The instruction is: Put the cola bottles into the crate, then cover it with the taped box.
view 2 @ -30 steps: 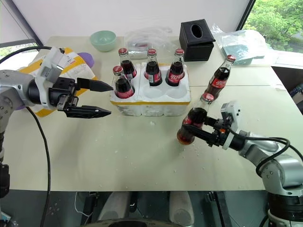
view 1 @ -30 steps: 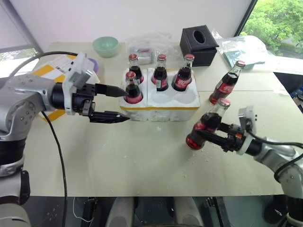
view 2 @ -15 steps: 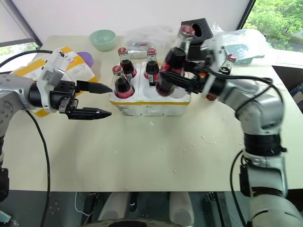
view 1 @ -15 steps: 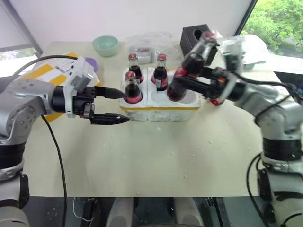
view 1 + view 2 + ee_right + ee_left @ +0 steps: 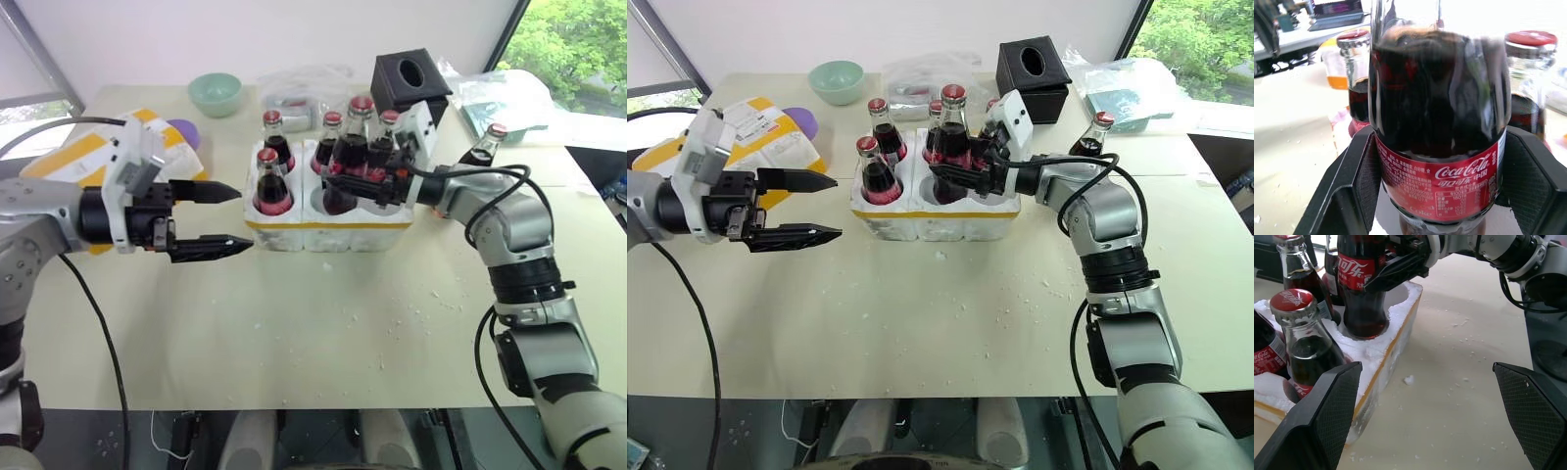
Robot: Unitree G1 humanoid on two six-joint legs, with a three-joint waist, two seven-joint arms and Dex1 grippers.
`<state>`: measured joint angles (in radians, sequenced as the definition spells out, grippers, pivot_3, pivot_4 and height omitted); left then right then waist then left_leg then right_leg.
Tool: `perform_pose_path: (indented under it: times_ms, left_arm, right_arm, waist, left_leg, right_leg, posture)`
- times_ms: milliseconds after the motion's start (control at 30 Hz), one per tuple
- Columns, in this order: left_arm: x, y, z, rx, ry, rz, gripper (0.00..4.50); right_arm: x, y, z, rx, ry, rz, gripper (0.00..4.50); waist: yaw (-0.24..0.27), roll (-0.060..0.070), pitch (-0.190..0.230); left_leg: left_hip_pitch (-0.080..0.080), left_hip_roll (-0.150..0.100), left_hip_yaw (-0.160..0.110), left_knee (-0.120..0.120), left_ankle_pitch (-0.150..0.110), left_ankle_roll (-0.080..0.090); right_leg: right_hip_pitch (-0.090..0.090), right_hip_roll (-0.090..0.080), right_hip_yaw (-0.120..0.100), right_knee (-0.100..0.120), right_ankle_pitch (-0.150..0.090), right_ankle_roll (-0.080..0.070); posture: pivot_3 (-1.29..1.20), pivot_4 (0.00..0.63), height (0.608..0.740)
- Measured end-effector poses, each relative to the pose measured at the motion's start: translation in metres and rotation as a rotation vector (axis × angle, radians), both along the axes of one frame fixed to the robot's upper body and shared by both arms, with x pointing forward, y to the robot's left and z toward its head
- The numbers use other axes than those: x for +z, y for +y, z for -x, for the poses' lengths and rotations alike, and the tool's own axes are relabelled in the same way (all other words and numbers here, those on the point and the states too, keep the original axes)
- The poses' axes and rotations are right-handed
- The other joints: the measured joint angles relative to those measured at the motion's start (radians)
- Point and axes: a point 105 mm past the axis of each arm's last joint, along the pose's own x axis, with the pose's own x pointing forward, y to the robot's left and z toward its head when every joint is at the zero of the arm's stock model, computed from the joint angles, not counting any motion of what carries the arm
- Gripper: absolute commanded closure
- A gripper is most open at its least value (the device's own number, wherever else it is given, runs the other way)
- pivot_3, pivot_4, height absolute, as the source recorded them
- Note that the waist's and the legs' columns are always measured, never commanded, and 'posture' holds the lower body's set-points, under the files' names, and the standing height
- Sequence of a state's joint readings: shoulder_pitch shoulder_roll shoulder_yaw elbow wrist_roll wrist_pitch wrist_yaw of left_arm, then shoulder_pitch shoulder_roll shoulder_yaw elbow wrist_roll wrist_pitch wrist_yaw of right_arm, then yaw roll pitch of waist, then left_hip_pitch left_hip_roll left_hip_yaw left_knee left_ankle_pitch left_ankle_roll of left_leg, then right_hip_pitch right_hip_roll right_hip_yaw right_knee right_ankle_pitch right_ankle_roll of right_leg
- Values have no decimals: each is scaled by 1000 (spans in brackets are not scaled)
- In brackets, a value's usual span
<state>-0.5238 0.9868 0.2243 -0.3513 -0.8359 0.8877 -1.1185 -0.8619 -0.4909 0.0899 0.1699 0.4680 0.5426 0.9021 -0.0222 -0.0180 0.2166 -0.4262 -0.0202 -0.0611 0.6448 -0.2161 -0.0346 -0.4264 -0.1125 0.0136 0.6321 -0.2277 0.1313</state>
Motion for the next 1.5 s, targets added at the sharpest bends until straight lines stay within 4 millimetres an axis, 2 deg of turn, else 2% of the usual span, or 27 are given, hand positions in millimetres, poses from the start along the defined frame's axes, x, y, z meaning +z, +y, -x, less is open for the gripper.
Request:
perform_pose_path:
  times_ms: [167,300,367,433,667,800,1000,1200,1267,1367,1500]
  left_arm:
    - [0,-1,0,11,-6,3,0]
    - [0,-1,0,16,-9,9,0]
    - [1,-2,0,17,-9,11,0]
    - [1,-1,0,21,-10,12,0]
    - [2,-3,-1,16,-17,16,0]
    - [5,-6,-3,6,-25,27,0]
    - [7,-9,-7,-17,-22,39,0]
    - [6,-14,-13,-57,-22,39,0]
    - [6,-15,-16,-64,-24,40,0]
    - [7,-17,-19,-77,-32,41,0]
    - [9,-18,-22,-79,-50,51,0]
  right_arm:
    - [-16,17,0,49,39,18,1742]
    - [-22,20,-4,40,48,25,1742]
    - [-29,21,-7,33,65,46,688]
    - [-35,24,-8,40,87,43,42]
    - [-35,25,-5,56,83,45,42]
    - [-35,20,3,45,71,40,42]
    - [-34,-22,18,-62,74,48,42]
    - [-31,-80,55,-242,97,50,42]
    - [-29,-99,62,-323,92,54,42]
    - [-26,-128,66,-466,100,22,42]
    - [-30,-153,65,-614,114,-54,42]
  waist:
    - [-2,0,0]
    - [-4,0,0]
    - [-8,0,0]
    - [-15,0,0]
    - [-21,0,0]
    - [-17,0,0]
    - [-11,0,0]
    - [1,0,0]
    - [4,0,0]
    - [6,-1,0]
    - [4,-1,0]
  left_leg:
    - [0,0,0,0,0,0]
    - [0,0,0,0,0,0]
    - [0,0,0,0,0,0]
    - [0,0,0,0,0,0]
    - [1,0,0,0,0,0]
    - [0,0,0,0,0,0]
    - [0,0,0,1,0,0]
    - [0,0,0,1,0,0]
    - [0,0,0,1,0,0]
    - [1,0,0,2,0,0]
    - [1,0,1,2,0,0]
  right_leg:
    - [0,0,0,0,0,0]
    - [0,0,0,0,0,0]
    - [0,0,0,0,0,0]
    - [0,0,0,0,0,0]
    - [0,0,0,1,0,0]
    - [0,0,0,1,0,0]
    - [0,0,0,0,0,0]
    - [1,0,0,0,0,0]
    - [1,0,0,0,0,0]
    - [2,0,1,-1,0,-1]
    - [2,0,1,-1,0,-1]
  posture:
    - [0,150,737]
    - [0,150,737]
    - [0,150,737]
    - [0,150,737]
    - [0,150,737]
    - [0,150,737]
    - [0,150,737]
    - [0,150,737]
    - [0,150,737]
    - [0,150,737]
    - [0,150,737]
